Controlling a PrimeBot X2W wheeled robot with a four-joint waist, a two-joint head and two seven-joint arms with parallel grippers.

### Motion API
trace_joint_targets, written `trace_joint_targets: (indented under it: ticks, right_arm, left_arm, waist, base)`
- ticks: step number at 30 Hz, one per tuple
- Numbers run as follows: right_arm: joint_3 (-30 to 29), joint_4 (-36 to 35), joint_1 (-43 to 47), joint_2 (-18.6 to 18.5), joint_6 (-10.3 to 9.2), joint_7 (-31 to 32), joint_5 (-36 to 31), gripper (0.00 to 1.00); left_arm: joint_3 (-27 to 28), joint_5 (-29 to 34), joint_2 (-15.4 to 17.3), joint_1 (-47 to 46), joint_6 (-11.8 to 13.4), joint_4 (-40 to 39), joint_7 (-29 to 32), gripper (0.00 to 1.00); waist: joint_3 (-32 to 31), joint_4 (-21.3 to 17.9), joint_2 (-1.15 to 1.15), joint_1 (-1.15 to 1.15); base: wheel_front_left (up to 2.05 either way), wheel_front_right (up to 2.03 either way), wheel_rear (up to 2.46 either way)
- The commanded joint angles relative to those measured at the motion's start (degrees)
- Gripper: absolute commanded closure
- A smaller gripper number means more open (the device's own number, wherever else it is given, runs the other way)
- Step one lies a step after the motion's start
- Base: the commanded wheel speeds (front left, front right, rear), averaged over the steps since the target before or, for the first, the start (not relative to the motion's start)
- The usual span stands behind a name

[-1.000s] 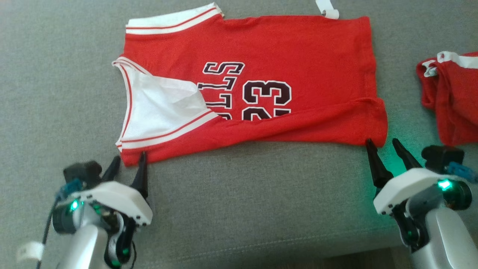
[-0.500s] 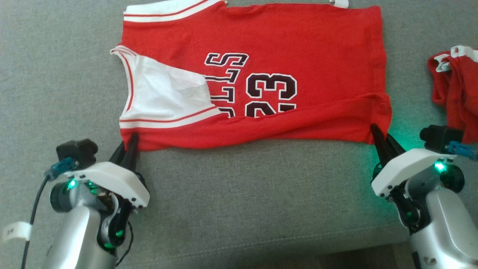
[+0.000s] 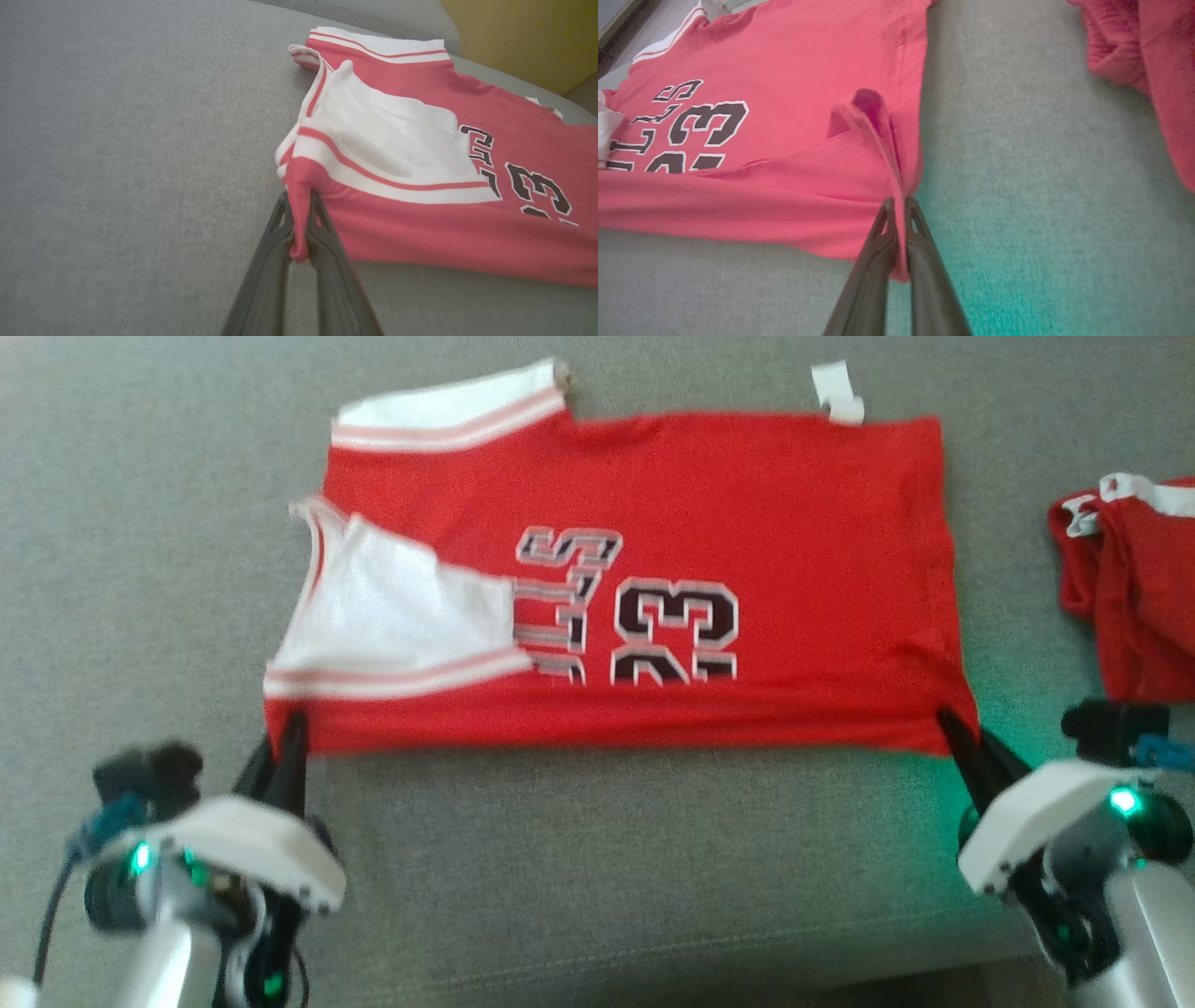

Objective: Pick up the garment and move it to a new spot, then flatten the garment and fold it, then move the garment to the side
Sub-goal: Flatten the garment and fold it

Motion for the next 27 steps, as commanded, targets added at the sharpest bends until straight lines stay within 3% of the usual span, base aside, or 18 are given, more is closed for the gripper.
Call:
trace_joint_targets:
  ticks: [1, 8, 14, 15, 16, 17, 22, 27]
  right_arm:
    - [0.3, -1.9, 1.3, -1.9, 0.19, 0.3, 0.4, 1.0]
    - [-1.1, -3.7, 6.8, -2.7, 0.19, 2.5, 0.7, 1.0]
    - [-2.3, -5.0, 9.5, -2.0, 0.19, 3.5, 0.7, 1.0]
    - [-2.4, -5.2, 9.6, -1.8, 0.19, 3.5, 0.8, 0.56]
    - [-2.5, -5.3, 9.7, -1.6, 0.19, 3.5, 0.7, 0.0]
    - [-2.8, -5.7, 9.9, -1.2, 0.19, 2.6, 0.1, 0.0]
    - [-4.7, -8.6, 10.1, 1.1, 0.19, -3.3, -3.4, 0.0]
    - [-4.5, -14.2, 9.3, 3.0, 0.19, -9.8, -7.7, 0.0]
  left_arm:
    - [3.5, -0.5, 1.6, 0.5, 1.0, -2.7, 0.1, 1.0]
    - [4.0, -1.6, 0.3, 10.8, 4.5, -9.0, 1.9, 1.0]
    - [2.9, -3.3, -0.7, 14.6, 4.5, -10.1, 3.7, 1.0]
    - [2.6, -3.3, -0.8, 14.6, 4.4, -9.9, 3.9, 1.0]
    - [2.4, -3.0, -0.8, 14.5, 4.4, -9.4, 3.6, 0.67]
    - [1.9, -2.3, -1.1, 13.9, 4.6, -8.3, 2.7, 0.0]
    - [1.3, 0.3, -2.0, 12.0, 4.9, -6.6, -2.9, 0.0]
    - [1.4, 5.8, -1.0, 10.0, 6.7, -8.4, -10.1, 0.0]
  waist:
    - [-1.0, 0.3, 0.0, 0.0]
    - [-3.9, 2.0, 0.0, 0.0]
    - [-5.2, 2.4, 0.0, 0.0]
    - [-5.4, 2.4, 0.0, 0.0]
    - [-5.5, 2.3, 0.0, 0.0]
    - [-5.9, 2.1, 0.0, 0.0]
    - [-7.0, 1.5, 0.0, 0.0]
    - [-8.0, 1.0, 0.0, 0.0]
  base:
    - [0.0, 0.0, 0.0]
    - [0.0, 0.0, 0.0]
    - [0.0, 0.0, 0.0]
    - [0.0, 0.0, 0.0]
    - [0.0, 0.0, 0.0]
    - [0.0, 0.0, 0.0]
    - [0.0, 0.0, 0.0]
    - [0.0, 0.0, 0.0]
